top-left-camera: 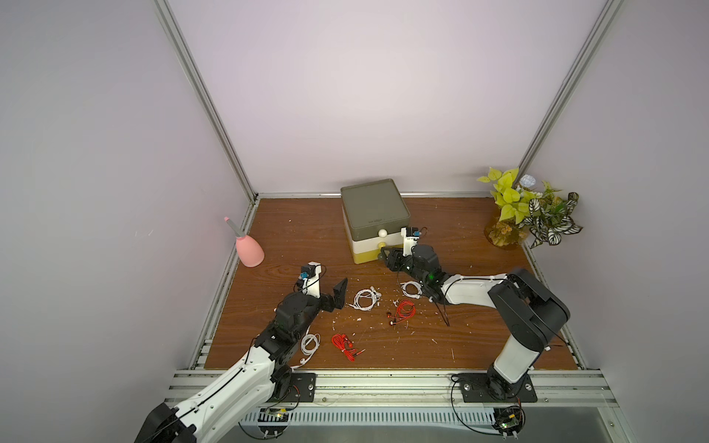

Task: Place the wired earphones into the drawer by color
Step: Open the drawer in the storage box.

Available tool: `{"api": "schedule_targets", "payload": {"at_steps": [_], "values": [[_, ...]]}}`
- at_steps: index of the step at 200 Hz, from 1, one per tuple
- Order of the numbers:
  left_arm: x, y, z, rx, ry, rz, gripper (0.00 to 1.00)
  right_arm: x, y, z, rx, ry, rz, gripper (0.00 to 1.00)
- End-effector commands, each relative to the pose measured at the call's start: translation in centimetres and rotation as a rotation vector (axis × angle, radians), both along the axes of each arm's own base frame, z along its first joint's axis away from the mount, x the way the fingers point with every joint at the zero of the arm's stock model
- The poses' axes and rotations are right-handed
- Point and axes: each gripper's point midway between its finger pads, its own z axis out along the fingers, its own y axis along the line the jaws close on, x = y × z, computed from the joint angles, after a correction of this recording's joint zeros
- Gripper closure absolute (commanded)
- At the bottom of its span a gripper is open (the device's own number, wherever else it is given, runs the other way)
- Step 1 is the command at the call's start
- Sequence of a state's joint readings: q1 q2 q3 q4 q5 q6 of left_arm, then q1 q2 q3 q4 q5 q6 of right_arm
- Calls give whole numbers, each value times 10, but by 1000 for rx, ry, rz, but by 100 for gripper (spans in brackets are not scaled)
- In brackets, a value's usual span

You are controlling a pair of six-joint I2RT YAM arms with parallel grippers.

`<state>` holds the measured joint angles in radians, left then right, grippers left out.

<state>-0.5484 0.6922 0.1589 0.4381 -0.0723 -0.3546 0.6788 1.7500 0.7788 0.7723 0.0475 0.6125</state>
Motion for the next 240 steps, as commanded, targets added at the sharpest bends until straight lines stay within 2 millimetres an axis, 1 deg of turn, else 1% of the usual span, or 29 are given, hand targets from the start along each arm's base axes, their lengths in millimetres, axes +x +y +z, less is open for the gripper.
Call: {"api": "schedule_targets", "payload": {"at_steps": [1, 43, 86, 120, 139, 172, 209, 240], "values": [[1, 2, 3, -1, -19, 7, 0, 10, 12, 31, 74, -88, -18, 48], [1, 2, 4, -2, -23, 6, 0, 14, 23, 30, 81, -93, -10, 50], [1, 2, 4, -4, -23, 5, 0, 16, 24, 33, 89, -104, -31, 54], [1, 2, 4, -5, -24, 4, 0, 17, 25, 35, 91, -106, -32, 61], [0, 2, 5, -5, -27, 5, 0, 18, 25, 37, 94, -110, -31, 66], [0, 3, 5, -7, -28, 6, 0, 17, 24, 39, 91, -112, -32, 71], [0, 3, 6, -6, -30, 5, 0, 15, 22, 42, 91, -110, -30, 72], [0, 3, 5, -6, -29, 6, 0, 8, 20, 44, 88, -108, -26, 72]]}}
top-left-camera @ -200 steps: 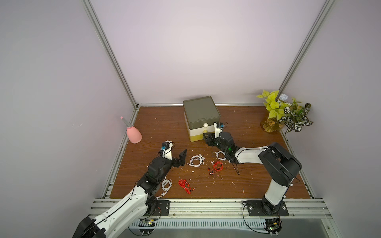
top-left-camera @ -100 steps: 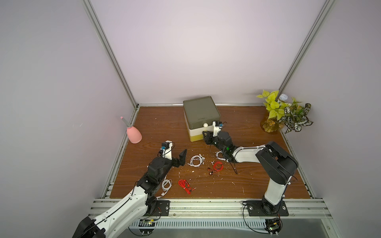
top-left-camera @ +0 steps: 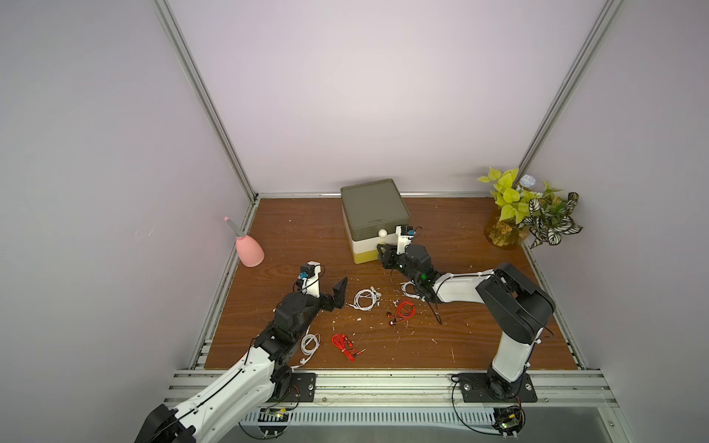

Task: Place the wired earphones into the drawer by color
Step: Open the drawer in the storage box.

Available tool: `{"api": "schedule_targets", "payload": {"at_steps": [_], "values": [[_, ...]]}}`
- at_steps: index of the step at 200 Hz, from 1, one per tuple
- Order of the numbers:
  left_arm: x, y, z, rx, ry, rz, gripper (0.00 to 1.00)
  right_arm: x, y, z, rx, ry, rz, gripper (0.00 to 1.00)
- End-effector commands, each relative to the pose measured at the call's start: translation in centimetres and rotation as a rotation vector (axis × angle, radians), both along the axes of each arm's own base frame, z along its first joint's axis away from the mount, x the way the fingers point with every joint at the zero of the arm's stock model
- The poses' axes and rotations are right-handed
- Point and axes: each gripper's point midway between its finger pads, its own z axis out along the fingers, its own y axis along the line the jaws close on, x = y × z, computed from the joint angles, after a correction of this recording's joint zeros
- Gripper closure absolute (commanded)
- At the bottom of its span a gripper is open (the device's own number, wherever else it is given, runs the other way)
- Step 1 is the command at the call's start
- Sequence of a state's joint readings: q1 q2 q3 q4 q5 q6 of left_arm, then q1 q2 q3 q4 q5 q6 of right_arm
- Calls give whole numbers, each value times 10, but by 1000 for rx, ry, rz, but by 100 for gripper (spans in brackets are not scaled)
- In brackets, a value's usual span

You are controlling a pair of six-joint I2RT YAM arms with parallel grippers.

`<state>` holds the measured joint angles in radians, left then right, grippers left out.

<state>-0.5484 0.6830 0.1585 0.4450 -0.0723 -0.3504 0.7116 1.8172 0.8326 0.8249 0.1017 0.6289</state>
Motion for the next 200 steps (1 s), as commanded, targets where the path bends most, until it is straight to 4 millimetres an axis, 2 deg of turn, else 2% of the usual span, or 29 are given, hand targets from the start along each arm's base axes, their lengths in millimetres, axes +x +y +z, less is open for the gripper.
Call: {"api": "schedule_targets", "payload": {"at_steps": [1, 107, 200], "values": [[0, 3, 1, -1, -14, 6, 0, -1, 3, 41, 61, -78, -3, 72], [0, 2, 2, 0, -16, 4, 0, -39, -14, 36, 38, -53, 0, 72], [0, 3, 3, 1, -20, 7, 0, -78, -32, 16, 9, -2, 2, 73]]}}
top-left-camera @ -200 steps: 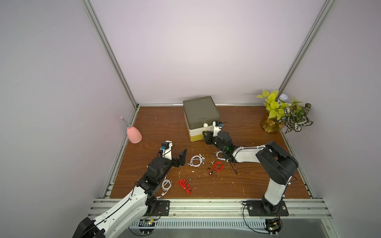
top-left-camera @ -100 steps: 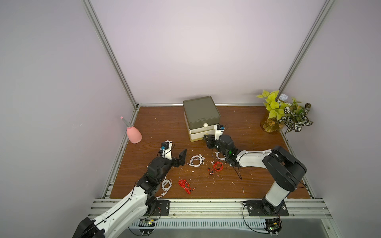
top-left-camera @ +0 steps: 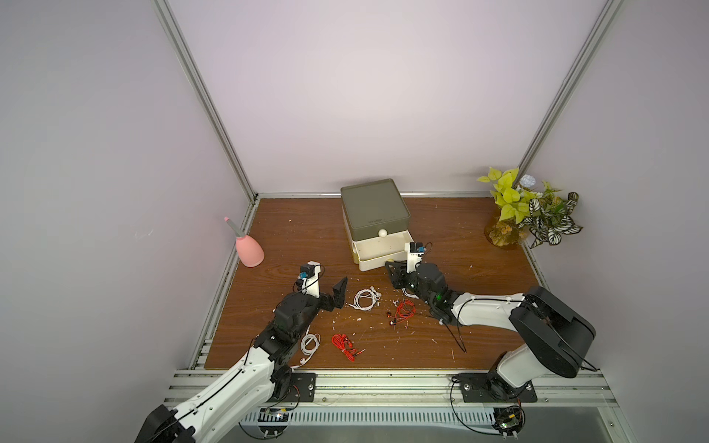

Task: Place the wired earphones into the drawer by color
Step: Open the drawer in the storage box.

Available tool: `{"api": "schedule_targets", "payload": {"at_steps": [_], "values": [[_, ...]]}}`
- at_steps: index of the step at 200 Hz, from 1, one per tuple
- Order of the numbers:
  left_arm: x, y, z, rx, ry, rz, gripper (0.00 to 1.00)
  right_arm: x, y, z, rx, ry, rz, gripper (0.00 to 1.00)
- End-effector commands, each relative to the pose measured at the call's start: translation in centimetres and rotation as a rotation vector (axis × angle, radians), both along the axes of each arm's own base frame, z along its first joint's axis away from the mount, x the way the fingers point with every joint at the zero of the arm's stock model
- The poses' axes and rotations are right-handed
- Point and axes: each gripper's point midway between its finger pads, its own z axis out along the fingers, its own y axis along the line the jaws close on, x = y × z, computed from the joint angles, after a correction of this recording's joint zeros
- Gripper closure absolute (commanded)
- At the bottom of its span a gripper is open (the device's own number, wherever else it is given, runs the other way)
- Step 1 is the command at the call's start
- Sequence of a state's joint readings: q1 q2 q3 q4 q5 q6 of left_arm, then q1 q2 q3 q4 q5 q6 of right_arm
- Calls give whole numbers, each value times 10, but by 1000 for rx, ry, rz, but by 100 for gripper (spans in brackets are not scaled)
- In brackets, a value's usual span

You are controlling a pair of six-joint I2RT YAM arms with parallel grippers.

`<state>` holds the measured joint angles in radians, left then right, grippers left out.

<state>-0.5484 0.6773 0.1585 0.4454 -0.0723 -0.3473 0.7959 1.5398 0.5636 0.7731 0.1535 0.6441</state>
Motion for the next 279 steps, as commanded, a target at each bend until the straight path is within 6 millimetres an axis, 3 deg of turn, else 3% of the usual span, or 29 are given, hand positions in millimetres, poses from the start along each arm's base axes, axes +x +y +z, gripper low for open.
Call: {"api": "schedule_targets", "payload": {"at_steps": [1, 65, 212, 253, 279], "values": [[0, 3, 1, 1, -13, 7, 0, -4, -4, 16, 38, -31, -28, 73], [0, 3, 2, 0, -16, 6, 0, -28, -12, 6, 23, -4, -16, 73], [0, 3, 1, 0, -16, 7, 0, -45, -16, -3, 16, 23, -16, 72], [0, 3, 1, 5, -13, 4, 0, -46, -17, 2, 10, 13, -15, 50], [0, 2, 0, 6, -11, 2, 0, -50, -21, 5, 7, 15, -11, 42]]}}
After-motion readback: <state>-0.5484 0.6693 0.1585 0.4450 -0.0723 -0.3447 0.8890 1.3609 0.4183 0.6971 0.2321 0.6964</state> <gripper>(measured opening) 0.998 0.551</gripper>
